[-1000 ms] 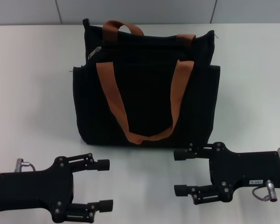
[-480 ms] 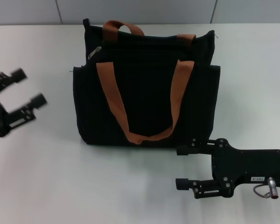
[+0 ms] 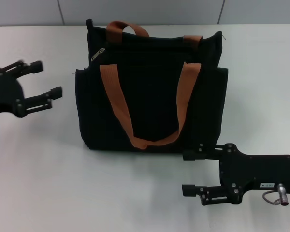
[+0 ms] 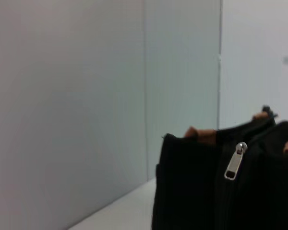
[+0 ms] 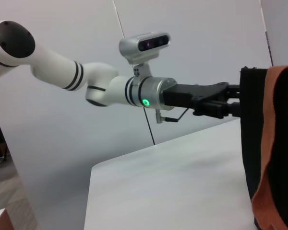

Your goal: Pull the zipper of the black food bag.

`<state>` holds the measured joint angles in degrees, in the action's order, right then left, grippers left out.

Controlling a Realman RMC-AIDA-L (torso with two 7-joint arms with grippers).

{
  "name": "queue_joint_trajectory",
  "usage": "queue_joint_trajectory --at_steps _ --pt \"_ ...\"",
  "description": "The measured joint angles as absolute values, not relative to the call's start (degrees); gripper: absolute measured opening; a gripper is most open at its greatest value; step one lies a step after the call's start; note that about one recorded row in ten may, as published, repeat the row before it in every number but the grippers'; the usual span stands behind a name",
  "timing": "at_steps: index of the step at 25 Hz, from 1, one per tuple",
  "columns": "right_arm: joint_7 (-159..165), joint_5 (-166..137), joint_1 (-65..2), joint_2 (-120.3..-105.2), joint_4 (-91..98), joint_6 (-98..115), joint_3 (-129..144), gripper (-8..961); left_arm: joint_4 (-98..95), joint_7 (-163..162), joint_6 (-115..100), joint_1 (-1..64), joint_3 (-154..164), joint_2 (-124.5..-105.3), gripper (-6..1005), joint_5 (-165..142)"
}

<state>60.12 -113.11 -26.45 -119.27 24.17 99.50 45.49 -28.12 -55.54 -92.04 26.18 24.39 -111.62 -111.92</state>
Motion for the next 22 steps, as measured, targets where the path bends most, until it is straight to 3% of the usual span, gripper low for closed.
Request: queue_joint_trajectory --at_steps 22 --pt "60.53 -113.11 -26.96 -119.26 24.16 100.26 44.74 785 -31.76 -55.97 -85.04 34.91 33.72 -113.81 814 -112.97"
